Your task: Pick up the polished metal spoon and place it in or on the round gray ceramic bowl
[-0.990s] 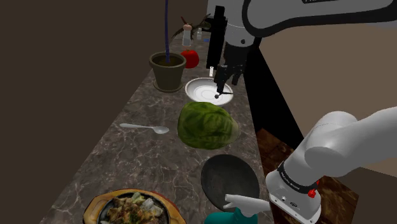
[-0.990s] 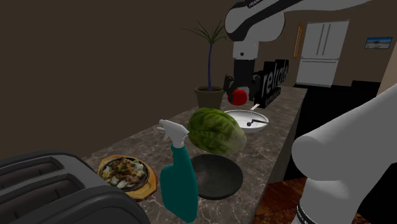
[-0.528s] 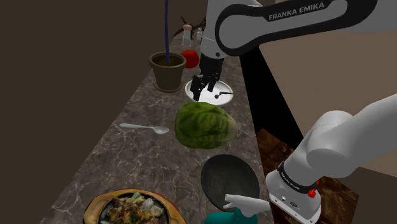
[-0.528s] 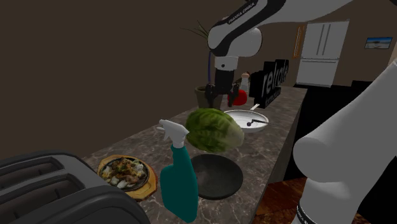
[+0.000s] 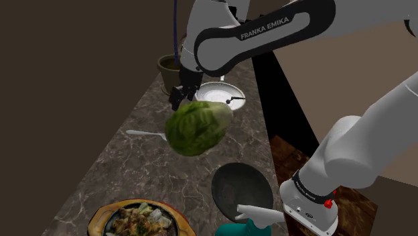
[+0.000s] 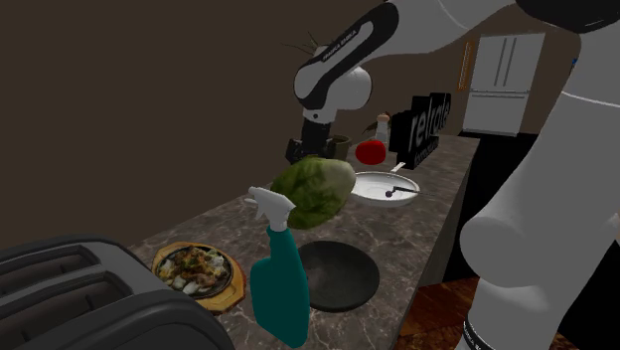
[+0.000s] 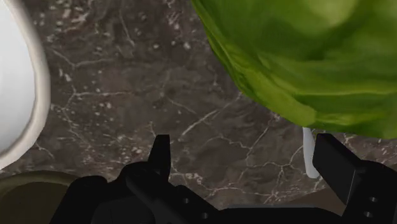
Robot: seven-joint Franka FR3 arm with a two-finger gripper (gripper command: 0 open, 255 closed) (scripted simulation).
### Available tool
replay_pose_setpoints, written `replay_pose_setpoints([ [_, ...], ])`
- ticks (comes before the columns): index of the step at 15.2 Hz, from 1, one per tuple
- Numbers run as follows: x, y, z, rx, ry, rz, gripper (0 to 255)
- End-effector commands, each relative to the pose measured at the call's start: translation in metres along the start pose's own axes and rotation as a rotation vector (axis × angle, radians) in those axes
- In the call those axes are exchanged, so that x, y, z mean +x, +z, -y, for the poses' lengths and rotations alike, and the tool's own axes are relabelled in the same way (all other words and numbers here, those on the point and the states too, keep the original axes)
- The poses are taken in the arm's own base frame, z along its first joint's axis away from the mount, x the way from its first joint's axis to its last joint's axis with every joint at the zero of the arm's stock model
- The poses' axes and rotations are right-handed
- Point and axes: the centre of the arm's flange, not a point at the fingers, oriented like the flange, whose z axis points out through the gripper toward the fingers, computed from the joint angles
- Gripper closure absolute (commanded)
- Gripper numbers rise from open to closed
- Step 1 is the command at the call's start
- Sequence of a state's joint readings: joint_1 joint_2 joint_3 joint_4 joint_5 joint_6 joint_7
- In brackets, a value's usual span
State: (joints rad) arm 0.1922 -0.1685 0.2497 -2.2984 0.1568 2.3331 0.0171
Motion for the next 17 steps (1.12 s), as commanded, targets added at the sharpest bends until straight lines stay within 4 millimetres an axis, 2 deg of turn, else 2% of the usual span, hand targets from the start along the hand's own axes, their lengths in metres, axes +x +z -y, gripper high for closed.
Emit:
replay_pose_setpoints([
  [1, -0.002, 0.027, 0.017, 0.011, -0.038, 0.07, 0],
  [10, 0.053, 0.083, 0.089, 0.067, -0.189, -0.007, 0],
  [17, 0.055, 0.116, 0.093, 0.068, -0.193, -0.009, 0],
])
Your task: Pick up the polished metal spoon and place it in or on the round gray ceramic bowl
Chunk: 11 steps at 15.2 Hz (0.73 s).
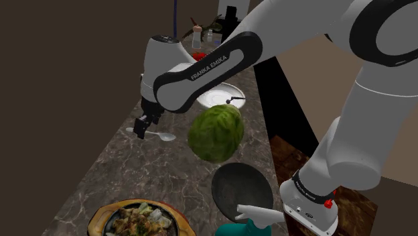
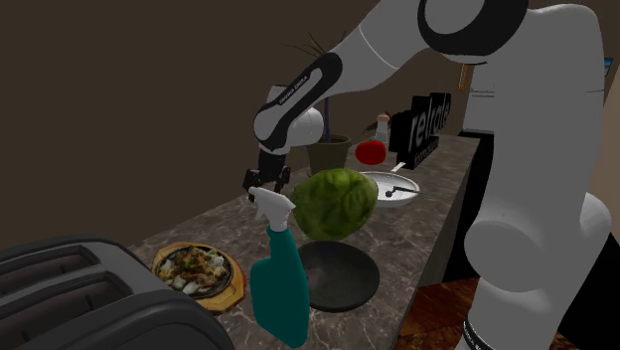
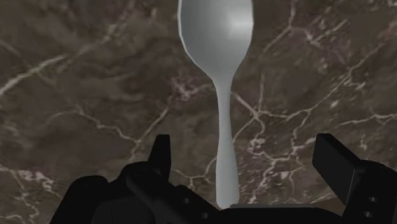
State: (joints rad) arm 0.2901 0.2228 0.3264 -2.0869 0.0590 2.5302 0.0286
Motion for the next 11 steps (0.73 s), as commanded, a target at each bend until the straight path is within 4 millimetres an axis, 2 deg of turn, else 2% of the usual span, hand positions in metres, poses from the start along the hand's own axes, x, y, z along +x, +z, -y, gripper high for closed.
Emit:
replay_pose_setpoints([
  [1, 0.0003, 0.0144, -0.0001, 0.0, 0.0, -0.001, 0],
  [9, 0.0003, 0.0143, -0.0001, 0.0, 0.0, -0.001, 0],
  [10, 0.0003, 0.0143, -0.0001, 0.0, 0.0, -0.001, 255],
  [11, 0.0003, 0.0143, -0.0001, 0.0, 0.0, -0.001, 255],
])
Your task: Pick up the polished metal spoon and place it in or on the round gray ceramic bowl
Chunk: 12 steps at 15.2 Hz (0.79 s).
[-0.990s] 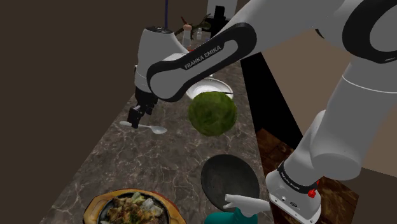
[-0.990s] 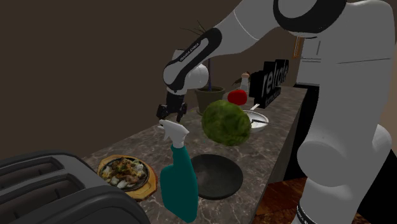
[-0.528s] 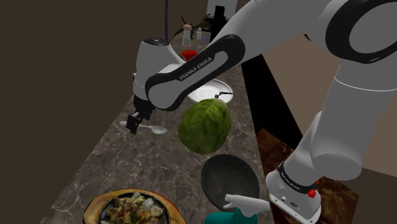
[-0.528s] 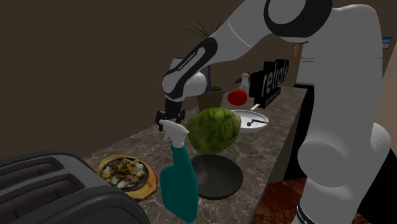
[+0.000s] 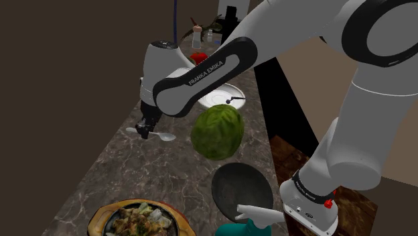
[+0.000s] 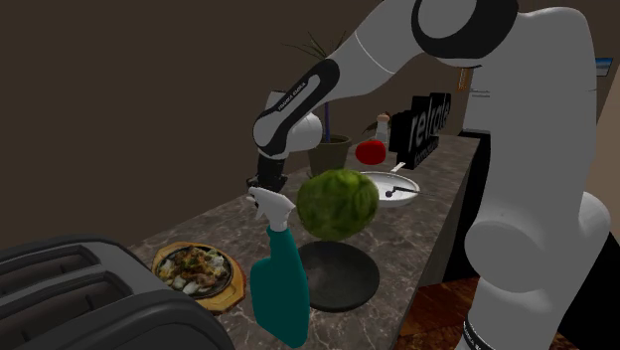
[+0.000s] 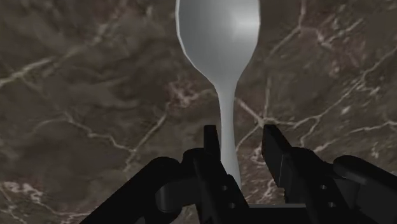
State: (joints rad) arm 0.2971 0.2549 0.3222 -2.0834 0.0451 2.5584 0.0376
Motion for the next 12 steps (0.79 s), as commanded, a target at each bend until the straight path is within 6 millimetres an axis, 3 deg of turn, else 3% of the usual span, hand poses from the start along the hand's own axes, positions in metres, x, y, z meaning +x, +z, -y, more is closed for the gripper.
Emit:
replay_pose_setpoints([
  [1, 0.0, 0.0, 0.0, 0.0, 0.0, 0.0, 255],
  [8, 0.0, 0.0, 0.0, 0.0, 0.0, 0.0, 255],
  [12, 0.005, -0.02, 0.003, 0.0, 0.0, 0.0, 255],
])
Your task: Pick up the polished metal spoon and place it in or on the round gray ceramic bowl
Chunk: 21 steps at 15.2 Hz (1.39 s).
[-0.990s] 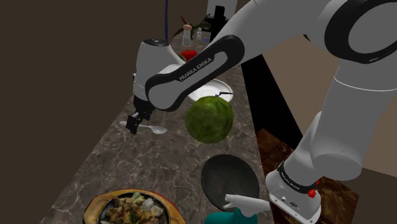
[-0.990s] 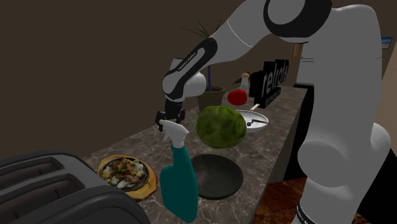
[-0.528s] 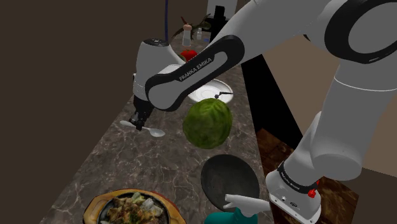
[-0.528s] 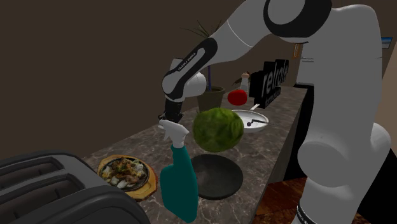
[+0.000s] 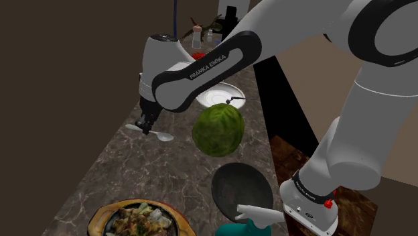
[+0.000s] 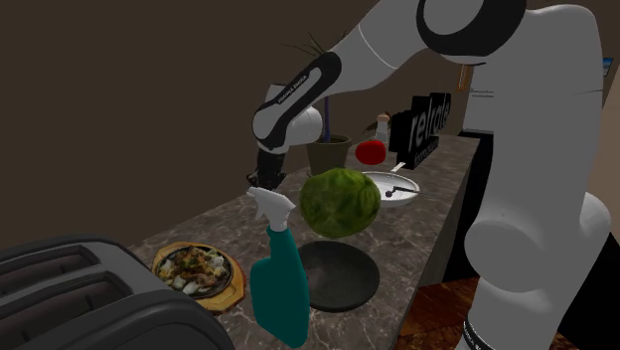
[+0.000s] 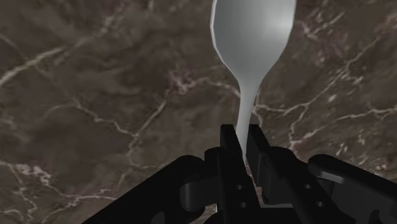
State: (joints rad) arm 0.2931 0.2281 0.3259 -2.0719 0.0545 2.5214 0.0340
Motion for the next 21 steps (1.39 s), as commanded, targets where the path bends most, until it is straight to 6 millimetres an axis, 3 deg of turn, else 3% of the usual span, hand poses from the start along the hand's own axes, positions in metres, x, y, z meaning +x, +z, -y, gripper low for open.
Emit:
replay_pose_setpoints([
  [1, 0.002, -0.009, 0.001, 0.0, 0.0, 0.0, 255],
  [19, 0.023, -0.101, 0.013, 0.0, 0.0, 0.0, 255],
  [20, 0.023, -0.102, 0.013, 0.0, 0.0, 0.0, 255],
  [21, 0.011, -0.105, 0.017, 0.0, 0.0, 0.0, 255],
])
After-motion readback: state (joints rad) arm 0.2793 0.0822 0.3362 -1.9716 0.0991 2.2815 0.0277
